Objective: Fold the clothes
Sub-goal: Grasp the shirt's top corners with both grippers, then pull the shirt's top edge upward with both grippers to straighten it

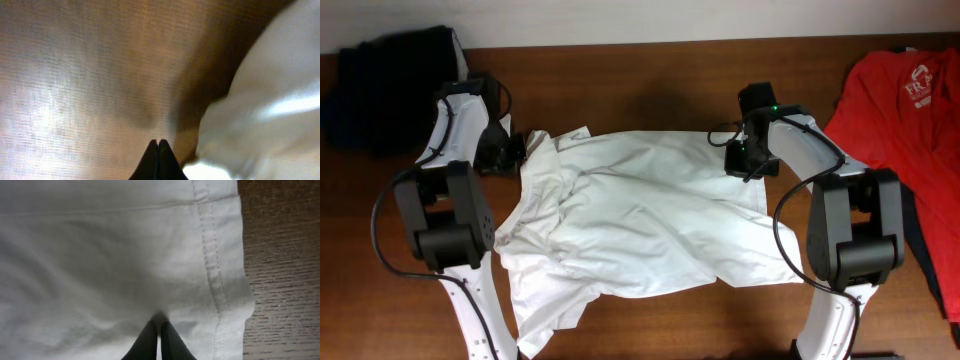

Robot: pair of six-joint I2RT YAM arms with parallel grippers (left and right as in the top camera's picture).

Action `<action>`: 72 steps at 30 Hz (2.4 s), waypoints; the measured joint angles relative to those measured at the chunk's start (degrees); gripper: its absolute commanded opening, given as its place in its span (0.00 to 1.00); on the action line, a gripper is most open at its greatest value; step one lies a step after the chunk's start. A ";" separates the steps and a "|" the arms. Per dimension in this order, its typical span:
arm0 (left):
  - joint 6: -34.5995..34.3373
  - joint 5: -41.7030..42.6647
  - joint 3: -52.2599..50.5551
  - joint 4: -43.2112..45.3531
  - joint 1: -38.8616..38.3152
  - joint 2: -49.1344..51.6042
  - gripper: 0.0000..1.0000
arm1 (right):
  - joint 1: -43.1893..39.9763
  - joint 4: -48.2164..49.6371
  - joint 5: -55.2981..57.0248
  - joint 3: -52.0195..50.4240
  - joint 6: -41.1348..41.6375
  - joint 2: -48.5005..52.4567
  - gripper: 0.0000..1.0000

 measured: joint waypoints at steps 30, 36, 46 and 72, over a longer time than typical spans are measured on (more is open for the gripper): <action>-2.40 -2.16 -15.78 14.27 5.42 -7.52 0.00 | -0.02 9.46 -0.42 0.50 -2.34 2.49 0.04; -2.86 -8.48 -15.80 15.80 5.42 -7.52 0.01 | -0.20 12.61 0.92 0.61 -2.67 2.95 0.04; -3.23 -19.17 -16.50 20.65 8.17 -7.52 0.06 | -15.43 2.12 4.39 9.11 -4.44 6.34 0.40; 6.29 3.21 5.55 22.08 -11.30 4.24 0.66 | -1.62 -17.79 -10.54 30.56 -5.70 8.63 0.81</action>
